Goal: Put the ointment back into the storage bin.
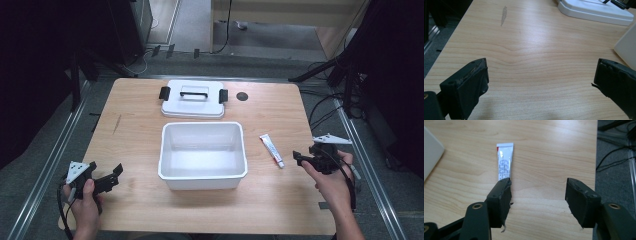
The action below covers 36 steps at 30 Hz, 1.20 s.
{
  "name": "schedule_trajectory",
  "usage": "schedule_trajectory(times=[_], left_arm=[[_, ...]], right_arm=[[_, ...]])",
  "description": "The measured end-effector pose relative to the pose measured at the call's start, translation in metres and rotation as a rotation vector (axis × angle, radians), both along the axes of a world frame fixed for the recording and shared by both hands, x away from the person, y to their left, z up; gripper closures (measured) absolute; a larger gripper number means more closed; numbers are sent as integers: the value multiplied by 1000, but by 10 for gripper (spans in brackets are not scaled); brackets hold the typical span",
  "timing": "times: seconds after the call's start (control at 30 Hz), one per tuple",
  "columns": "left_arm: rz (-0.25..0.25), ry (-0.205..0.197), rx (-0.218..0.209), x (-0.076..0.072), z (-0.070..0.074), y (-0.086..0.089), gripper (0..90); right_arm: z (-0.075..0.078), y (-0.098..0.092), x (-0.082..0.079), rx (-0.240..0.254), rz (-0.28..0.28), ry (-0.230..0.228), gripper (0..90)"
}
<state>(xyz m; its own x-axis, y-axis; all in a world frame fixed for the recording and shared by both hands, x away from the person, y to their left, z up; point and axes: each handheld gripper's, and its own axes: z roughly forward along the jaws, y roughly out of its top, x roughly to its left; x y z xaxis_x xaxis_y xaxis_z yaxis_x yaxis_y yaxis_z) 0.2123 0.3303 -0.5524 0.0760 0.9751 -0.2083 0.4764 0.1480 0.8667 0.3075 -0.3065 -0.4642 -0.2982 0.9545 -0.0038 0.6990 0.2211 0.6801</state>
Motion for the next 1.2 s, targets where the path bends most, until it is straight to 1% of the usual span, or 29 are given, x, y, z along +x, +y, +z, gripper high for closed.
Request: schedule_trajectory(times=[0.03,0.07,0.1,0.2,0.23,0.27,0.3,0.33,0.37,0.4,0.43,0.57,0.6,0.63,0.67,0.7,0.73,0.83,0.87,0.9,0.93,0.97,1.1,1.13,1.2], left_arm=[[0,0,0,0,0,0,0],[-1,0,0,0,0,0,0],[-1,1,0,0,0,0,0],[-2,2,0,0,0,0,0],[-2,0,-1,0,0,0,0],[-3,1,0,0,0,0,0],[-3,0,0,0,0,0,0],[-4,1,-1,1,0,0,0],[-4,1,-1,1,0,0,0],[-4,2,-1,1,0,0,0],[-4,1,-1,1,0,0,0],[-5,3,-2,1,0,0,0],[-5,3,-2,1,0,0,0],[-3,4,-6,1,0,0,0],[-4,2,-4,1,0,0,0],[-4,2,-4,1,0,0,0],[-4,2,-4,1,0,0,0],[-4,5,-4,1,0,0,0],[-5,5,-2,1,0,0,0],[-5,5,-3,1,0,0,0],[-5,5,-3,1,0,0,0],[-5,5,-3,1,0,0,0],[-5,6,-4,1,0,0,0],[-6,4,-3,1,0,0,0],[-5,3,-4,1,0,0,0]], right_arm=[[2,2,4,-11,11,31,380],[4,5,10,-24,25,79,377],[4,5,10,-24,25,79,377],[6,12,21,-77,61,163,372],[7,14,24,-91,71,178,372],[8,20,30,-119,97,236,369],[8,20,30,-119,97,236,369],[9,22,32,-128,104,256,368],[9,26,35,-147,121,287,366],[9,32,41,-183,144,333,363],[9,35,43,-191,152,350,361],[7,48,53,-250,183,434,357],[7,48,53,-250,183,434,357],[6,55,59,-283,197,458,358],[5,58,62,-299,201,470,360],[5,58,62,-299,201,470,360],[5,60,64,-312,208,480,364],[4,69,73,-334,211,524,375],[3,71,75,-338,215,533,383],[3,74,77,-337,217,556,389],[1,79,82,-348,227,585,394],[1,79,82,-348,227,585,394],[-4,86,90,-363,221,640,410],[-8,88,95,-361,210,657,424],[-10,88,97,-364,206,660,430]])
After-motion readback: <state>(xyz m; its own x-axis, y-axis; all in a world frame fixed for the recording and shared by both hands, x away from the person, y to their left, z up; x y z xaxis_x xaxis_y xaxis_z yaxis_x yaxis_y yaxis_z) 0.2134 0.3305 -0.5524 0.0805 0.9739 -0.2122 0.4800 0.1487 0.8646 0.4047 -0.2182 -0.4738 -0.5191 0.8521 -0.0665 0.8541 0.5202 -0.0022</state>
